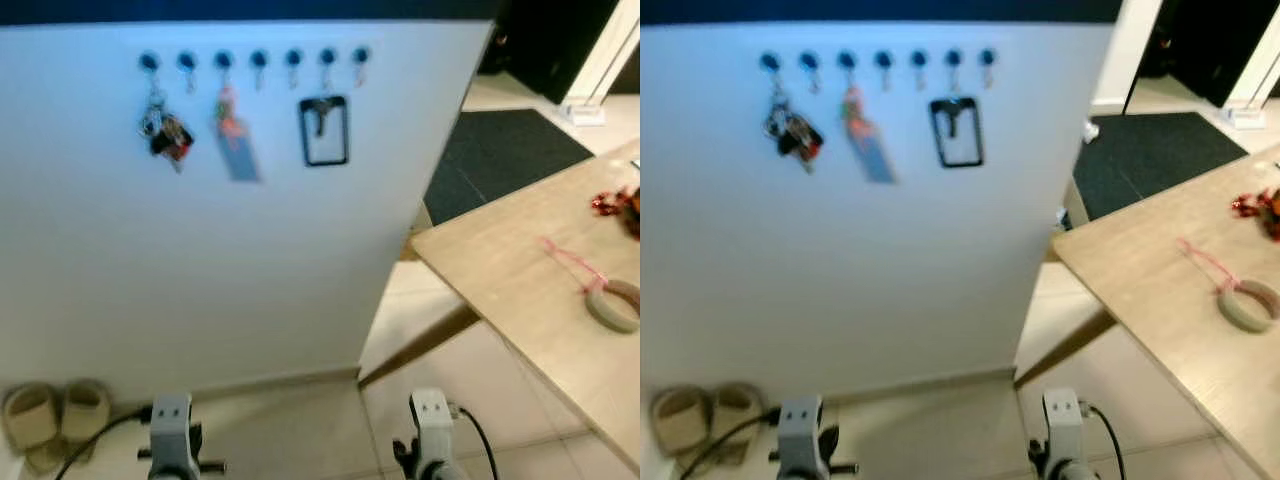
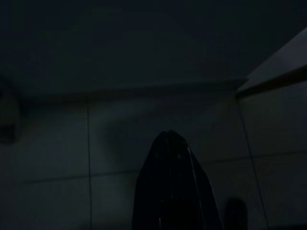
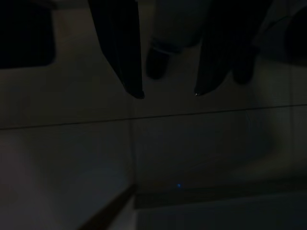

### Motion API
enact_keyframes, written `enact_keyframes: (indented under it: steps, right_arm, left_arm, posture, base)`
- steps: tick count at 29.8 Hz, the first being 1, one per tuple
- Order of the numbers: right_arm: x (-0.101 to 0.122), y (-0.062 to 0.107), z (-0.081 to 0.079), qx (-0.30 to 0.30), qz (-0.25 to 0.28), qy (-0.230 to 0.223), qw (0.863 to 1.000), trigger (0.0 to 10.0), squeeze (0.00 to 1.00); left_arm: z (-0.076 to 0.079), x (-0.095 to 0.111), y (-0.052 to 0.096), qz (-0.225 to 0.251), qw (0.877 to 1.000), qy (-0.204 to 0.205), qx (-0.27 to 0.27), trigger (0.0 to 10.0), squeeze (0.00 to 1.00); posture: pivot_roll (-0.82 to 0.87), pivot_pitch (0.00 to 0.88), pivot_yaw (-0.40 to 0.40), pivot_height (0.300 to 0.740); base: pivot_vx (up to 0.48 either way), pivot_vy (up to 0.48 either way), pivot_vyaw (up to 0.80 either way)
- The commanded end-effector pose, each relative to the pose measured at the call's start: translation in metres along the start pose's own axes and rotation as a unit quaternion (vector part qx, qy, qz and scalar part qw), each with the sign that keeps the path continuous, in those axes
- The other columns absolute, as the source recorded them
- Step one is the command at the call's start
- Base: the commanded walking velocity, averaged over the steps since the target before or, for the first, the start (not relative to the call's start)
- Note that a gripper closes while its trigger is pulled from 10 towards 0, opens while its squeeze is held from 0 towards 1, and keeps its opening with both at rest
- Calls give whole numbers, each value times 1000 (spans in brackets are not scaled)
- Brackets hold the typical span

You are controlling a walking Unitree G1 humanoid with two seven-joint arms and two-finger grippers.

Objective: Hang keys on a hook

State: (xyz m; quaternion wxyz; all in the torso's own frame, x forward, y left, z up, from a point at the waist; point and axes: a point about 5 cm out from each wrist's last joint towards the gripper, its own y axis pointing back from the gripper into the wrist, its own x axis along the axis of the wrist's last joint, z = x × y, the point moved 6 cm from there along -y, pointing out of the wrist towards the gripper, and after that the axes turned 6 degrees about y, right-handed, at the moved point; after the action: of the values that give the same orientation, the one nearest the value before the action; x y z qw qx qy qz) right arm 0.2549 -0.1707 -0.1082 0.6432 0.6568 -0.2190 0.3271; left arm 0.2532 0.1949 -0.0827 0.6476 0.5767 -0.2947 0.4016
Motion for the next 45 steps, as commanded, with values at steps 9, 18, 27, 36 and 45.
enact_keyframes:
  steps: [9, 18, 27, 36, 45]
  right_arm:
    - [-15, 4, -3, 10, -19, 10, 1000, 10000, 0]
    - [-12, 3, -4, 12, -17, 14, 1000, 10000, 0]
    - [-10, 2, -7, 18, -15, 16, 1000, 10000, 0]
    - [-10, 2, -7, 20, -16, 20, 999, 10000, 0]
    - [-10, 2, -7, 20, -17, 23, 999, 10000, 0]
  left_arm:
    - [-9, -3, 3, 7, 1000, 2, 27, 10000, 0]
    - [-8, -5, 3, 8, 1000, 10, 25, 10000, 0]
    - [-9, -6, 5, 10, 999, 17, 27, 10000, 0]
    - [-13, -7, 6, 11, 999, 19, 31, 10000, 0]
    - [-13, -6, 6, 14, 999, 19, 30, 10000, 0]
  posture:
    - [70, 31, -30, 740]
    - [75, 30, -38, 740]
    - [82, 35, -39, 740]
    - [83, 38, -41, 740]
    - [80, 34, -41, 740]
  base:
    - [0, 0, -585]
    - [0, 0, -800]
    - [0, 0, -800]
    - [0, 0, -800]
    - [0, 0, -800]
